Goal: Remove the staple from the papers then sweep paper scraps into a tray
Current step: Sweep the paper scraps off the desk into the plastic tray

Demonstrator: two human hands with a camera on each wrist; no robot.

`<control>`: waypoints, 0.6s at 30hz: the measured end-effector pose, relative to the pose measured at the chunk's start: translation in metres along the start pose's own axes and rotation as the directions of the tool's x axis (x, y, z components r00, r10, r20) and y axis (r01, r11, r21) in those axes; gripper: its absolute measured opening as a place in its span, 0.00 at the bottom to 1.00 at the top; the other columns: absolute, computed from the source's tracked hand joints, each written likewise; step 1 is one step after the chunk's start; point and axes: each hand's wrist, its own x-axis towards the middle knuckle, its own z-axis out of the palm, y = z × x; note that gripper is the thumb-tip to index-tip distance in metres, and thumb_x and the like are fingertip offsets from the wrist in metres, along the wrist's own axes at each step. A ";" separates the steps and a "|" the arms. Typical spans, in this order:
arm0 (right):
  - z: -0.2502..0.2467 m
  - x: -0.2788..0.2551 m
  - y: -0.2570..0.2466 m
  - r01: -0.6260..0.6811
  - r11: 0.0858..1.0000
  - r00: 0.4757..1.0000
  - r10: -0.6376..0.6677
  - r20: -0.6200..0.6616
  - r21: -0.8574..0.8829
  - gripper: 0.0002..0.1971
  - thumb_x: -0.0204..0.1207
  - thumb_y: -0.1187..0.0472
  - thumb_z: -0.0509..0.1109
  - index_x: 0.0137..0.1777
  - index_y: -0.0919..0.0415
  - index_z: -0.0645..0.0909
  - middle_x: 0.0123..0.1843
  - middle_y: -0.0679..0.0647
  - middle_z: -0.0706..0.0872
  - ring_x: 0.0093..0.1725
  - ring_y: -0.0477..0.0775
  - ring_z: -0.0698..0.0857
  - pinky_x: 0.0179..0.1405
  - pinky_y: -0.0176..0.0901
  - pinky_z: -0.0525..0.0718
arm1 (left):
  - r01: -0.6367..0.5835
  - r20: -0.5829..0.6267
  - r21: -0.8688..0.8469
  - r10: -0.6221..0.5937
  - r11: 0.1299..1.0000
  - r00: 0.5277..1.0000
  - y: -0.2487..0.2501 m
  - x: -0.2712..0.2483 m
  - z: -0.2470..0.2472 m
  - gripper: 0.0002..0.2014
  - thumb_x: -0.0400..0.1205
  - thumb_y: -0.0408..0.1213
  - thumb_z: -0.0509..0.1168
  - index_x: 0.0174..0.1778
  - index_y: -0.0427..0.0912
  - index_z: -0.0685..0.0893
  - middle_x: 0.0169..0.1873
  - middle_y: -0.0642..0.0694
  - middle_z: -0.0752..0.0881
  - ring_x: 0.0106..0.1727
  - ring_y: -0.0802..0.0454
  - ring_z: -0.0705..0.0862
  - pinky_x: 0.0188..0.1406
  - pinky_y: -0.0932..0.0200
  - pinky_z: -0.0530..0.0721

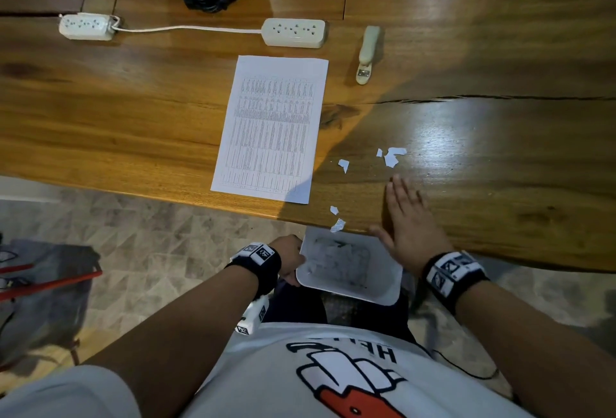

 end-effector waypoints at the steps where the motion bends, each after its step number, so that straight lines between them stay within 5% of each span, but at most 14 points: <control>1: 0.009 -0.011 -0.006 0.080 0.997 0.996 -0.079 0.029 -0.017 0.45 0.87 0.31 0.47 0.90 0.62 0.35 0.92 0.61 0.33 0.91 0.61 0.35 0.90 0.63 0.43 | -0.001 -0.003 -0.011 0.001 1.000 1.000 0.000 -0.001 0.000 0.15 0.87 0.30 0.65 0.66 0.29 0.89 0.60 0.31 0.94 0.37 0.43 0.97 0.32 0.52 0.97; 3: 0.025 -0.040 -0.019 0.320 0.947 0.943 -0.317 0.103 -0.016 0.42 0.88 0.33 0.44 0.91 0.62 0.41 0.93 0.61 0.38 0.92 0.61 0.40 0.87 0.63 0.45 | -0.017 0.005 0.001 0.017 1.000 1.000 -0.002 0.000 -0.001 0.16 0.86 0.30 0.65 0.65 0.27 0.90 0.59 0.29 0.95 0.45 0.34 0.97 0.44 0.44 0.98; 5: 0.030 -0.054 -0.017 0.476 0.879 0.873 -0.470 0.128 -0.021 0.39 0.90 0.35 0.44 0.91 0.60 0.47 0.93 0.59 0.46 0.92 0.59 0.47 0.87 0.61 0.47 | -0.023 0.005 0.010 0.023 1.000 1.000 -0.002 0.001 -0.002 0.16 0.86 0.30 0.64 0.65 0.28 0.90 0.59 0.29 0.95 0.53 0.31 0.96 0.46 0.46 0.98; 6: 0.026 -0.051 -0.009 0.436 0.900 0.897 -0.434 0.087 -0.016 0.38 0.90 0.36 0.45 0.92 0.59 0.47 0.93 0.58 0.47 0.92 0.58 0.49 0.88 0.60 0.46 | -0.023 0.011 0.003 0.023 1.000 1.000 -0.002 0.003 -0.002 0.16 0.86 0.29 0.63 0.66 0.28 0.90 0.59 0.29 0.95 0.54 0.30 0.96 0.44 0.48 0.98; 8: 0.008 -0.027 0.016 0.147 0.987 0.989 -0.145 -0.029 0.061 0.39 0.90 0.37 0.52 0.92 0.57 0.46 0.93 0.56 0.45 0.92 0.57 0.47 0.90 0.58 0.46 | -0.017 0.031 0.004 0.017 1.000 0.999 -0.001 0.004 -0.002 0.16 0.86 0.28 0.64 0.66 0.28 0.90 0.58 0.28 0.95 0.51 0.31 0.97 0.48 0.44 0.98; 10: -0.016 -0.001 0.049 -0.149 0.978 0.982 0.163 -0.094 0.144 0.40 0.89 0.37 0.53 0.92 0.59 0.46 0.93 0.57 0.45 0.92 0.58 0.46 0.90 0.63 0.50 | -0.014 0.057 0.005 0.014 1.000 0.998 -0.001 0.006 0.000 0.15 0.86 0.27 0.66 0.66 0.26 0.90 0.58 0.28 0.95 0.46 0.33 0.97 0.51 0.37 0.98; 12: -0.029 0.017 0.066 -0.266 0.955 0.955 0.279 -0.096 0.130 0.41 0.89 0.34 0.47 0.92 0.62 0.46 0.93 0.58 0.44 0.92 0.59 0.45 0.89 0.65 0.51 | -0.019 0.062 0.018 0.018 1.000 0.998 -0.001 0.008 0.001 0.16 0.85 0.27 0.67 0.66 0.25 0.90 0.58 0.27 0.94 0.50 0.30 0.97 0.54 0.33 0.96; 15: -0.014 0.007 0.042 -0.108 0.993 0.994 0.108 0.004 0.042 0.43 0.88 0.31 0.41 0.91 0.61 0.39 0.93 0.59 0.36 0.91 0.59 0.37 0.90 0.62 0.45 | -0.020 0.064 0.006 0.019 1.000 0.998 0.001 0.009 0.002 0.17 0.86 0.28 0.63 0.66 0.25 0.89 0.56 0.25 0.94 0.40 0.34 0.97 0.41 0.43 0.99; 18: 0.010 -0.040 0.007 0.210 0.977 0.968 -0.213 0.136 0.036 0.40 0.87 0.33 0.32 0.91 0.60 0.40 0.92 0.58 0.37 0.92 0.58 0.39 0.89 0.59 0.42 | -0.031 0.044 0.007 0.031 0.999 0.999 0.005 0.008 0.000 0.16 0.88 0.27 0.60 0.68 0.26 0.87 0.57 0.26 0.93 0.21 0.55 0.91 0.18 0.64 0.88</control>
